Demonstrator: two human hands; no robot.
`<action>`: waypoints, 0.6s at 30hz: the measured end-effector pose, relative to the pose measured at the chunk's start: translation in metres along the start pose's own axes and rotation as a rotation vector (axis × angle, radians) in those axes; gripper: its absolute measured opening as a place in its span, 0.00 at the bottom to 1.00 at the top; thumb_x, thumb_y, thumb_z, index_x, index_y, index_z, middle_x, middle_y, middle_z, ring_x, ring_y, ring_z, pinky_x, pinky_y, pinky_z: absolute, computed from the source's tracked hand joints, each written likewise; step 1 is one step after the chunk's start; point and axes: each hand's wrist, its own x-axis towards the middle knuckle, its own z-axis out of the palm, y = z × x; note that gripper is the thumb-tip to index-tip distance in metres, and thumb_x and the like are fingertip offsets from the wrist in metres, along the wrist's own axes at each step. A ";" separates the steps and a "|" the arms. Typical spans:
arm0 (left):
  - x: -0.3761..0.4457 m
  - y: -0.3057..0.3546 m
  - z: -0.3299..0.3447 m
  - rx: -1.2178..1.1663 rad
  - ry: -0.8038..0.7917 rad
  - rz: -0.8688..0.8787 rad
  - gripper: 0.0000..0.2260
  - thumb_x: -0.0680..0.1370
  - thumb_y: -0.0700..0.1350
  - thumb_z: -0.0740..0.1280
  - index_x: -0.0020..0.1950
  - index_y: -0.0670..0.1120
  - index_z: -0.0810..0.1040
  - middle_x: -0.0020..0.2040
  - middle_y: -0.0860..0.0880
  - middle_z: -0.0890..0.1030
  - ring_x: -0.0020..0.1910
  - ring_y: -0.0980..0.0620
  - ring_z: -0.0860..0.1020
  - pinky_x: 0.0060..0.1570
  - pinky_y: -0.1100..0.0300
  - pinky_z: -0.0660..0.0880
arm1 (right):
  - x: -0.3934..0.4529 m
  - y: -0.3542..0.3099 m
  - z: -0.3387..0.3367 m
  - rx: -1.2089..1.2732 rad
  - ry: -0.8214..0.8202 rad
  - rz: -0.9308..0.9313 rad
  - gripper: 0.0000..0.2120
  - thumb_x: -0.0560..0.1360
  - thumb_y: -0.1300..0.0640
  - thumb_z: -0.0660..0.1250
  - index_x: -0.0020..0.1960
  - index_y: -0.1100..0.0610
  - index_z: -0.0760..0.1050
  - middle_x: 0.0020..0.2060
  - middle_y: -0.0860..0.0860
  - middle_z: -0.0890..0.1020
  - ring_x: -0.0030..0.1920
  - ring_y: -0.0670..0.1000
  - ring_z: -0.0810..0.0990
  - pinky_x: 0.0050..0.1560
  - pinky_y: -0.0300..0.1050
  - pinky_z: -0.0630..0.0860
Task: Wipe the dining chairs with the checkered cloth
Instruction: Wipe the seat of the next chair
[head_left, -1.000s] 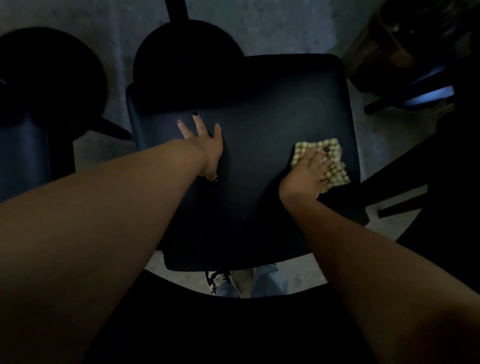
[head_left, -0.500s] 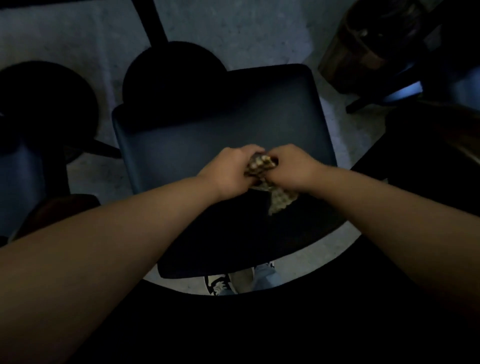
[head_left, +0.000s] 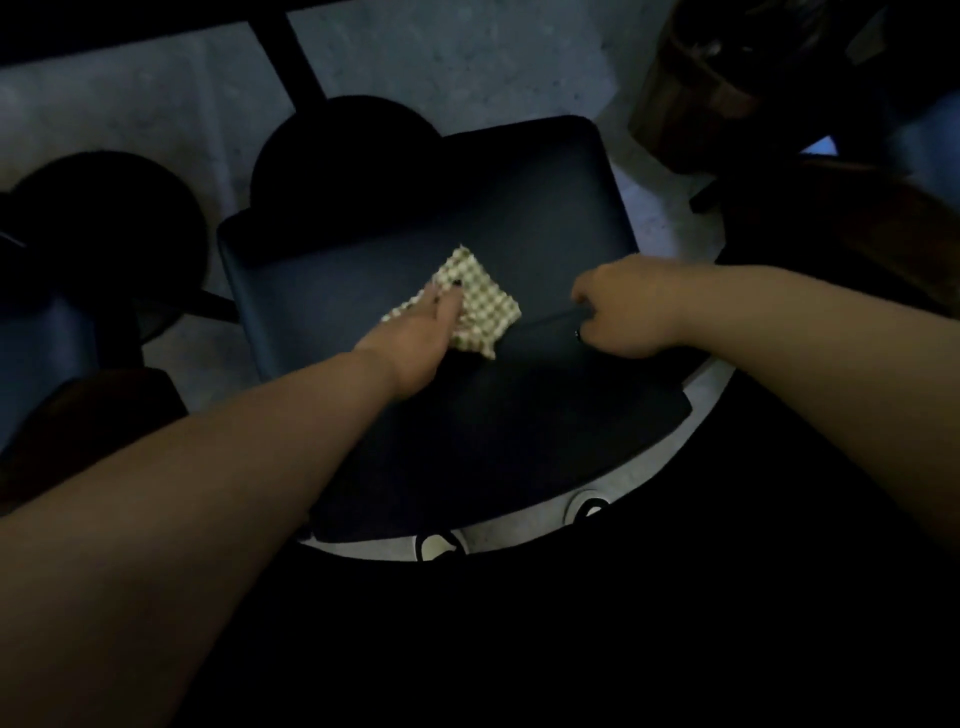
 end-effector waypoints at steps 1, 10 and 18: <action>-0.001 0.000 0.015 0.039 -0.023 0.016 0.38 0.76 0.31 0.57 0.79 0.49 0.40 0.79 0.43 0.40 0.78 0.41 0.46 0.74 0.47 0.52 | 0.002 -0.003 0.001 -0.026 -0.050 -0.002 0.16 0.79 0.56 0.58 0.64 0.60 0.71 0.59 0.57 0.76 0.56 0.57 0.77 0.55 0.46 0.76; -0.016 0.013 0.079 0.304 0.020 0.183 0.36 0.80 0.41 0.58 0.77 0.53 0.35 0.78 0.45 0.33 0.71 0.38 0.26 0.70 0.42 0.33 | -0.007 -0.016 -0.015 0.065 0.047 -0.088 0.17 0.78 0.60 0.58 0.65 0.61 0.72 0.60 0.58 0.77 0.54 0.57 0.78 0.54 0.48 0.78; -0.026 0.050 0.108 0.384 -0.078 0.351 0.35 0.84 0.50 0.51 0.68 0.53 0.20 0.71 0.50 0.22 0.65 0.34 0.19 0.66 0.35 0.30 | -0.017 0.011 -0.036 0.007 0.081 -0.160 0.09 0.79 0.58 0.59 0.55 0.60 0.74 0.45 0.54 0.77 0.39 0.51 0.74 0.35 0.41 0.68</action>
